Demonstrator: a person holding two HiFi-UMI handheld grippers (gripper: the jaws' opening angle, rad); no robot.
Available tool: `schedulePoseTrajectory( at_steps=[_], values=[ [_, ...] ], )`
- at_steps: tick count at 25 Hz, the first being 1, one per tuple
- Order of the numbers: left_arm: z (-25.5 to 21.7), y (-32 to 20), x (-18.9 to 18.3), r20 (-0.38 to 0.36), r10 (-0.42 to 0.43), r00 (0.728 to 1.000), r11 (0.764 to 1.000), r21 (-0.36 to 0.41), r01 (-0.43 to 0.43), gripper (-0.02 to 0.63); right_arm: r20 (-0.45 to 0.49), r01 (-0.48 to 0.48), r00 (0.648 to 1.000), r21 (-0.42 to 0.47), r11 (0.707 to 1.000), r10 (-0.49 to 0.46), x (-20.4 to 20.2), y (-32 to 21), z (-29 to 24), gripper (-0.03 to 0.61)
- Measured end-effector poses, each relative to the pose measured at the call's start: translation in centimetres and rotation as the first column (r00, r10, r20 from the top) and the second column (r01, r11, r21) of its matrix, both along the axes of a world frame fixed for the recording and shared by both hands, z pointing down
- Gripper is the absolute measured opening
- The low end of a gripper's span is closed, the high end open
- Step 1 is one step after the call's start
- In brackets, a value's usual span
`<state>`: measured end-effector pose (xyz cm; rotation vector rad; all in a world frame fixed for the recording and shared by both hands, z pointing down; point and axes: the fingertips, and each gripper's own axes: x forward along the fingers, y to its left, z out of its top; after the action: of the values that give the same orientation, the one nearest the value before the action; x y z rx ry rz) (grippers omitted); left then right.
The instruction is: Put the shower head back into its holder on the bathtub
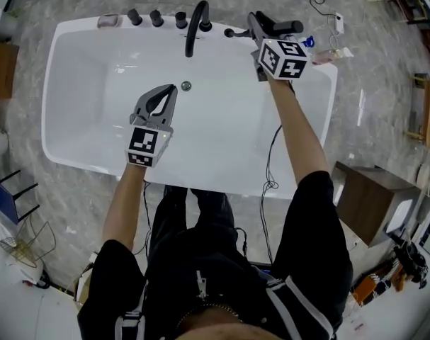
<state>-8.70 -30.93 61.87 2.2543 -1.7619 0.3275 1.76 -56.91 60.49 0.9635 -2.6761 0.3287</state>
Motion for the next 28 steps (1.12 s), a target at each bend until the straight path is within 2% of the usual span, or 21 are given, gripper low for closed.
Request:
schedulePoseTrajectory(
  at_steps=[8, 18, 28],
  values=[
    [1.0, -1.4, -0.4, -0.006, -0.012, 1.000, 1.000, 0.005, 0.012, 0.028, -0.046, 0.003, 0.999, -0.016, 1.000, -0.004, -1.8, -2.4, 3.6, 0.083],
    [5.4, -0.5, -1.2, -0.063, -0.069, 0.996, 0.996, -0.056, 0.065, 0.028, -0.044, -0.078, 0.996, -0.080, 0.994, 0.074, -1.9, -5.0, 9.8, 0.084],
    [8.2, 0.4, -1.5, -0.086, -0.104, 0.991, 0.991, -0.091, 0.096, 0.028, -0.081, -0.073, 0.995, -0.088, 0.993, 0.066, -2.9, -6.0, 14.0, 0.084]
  ],
)
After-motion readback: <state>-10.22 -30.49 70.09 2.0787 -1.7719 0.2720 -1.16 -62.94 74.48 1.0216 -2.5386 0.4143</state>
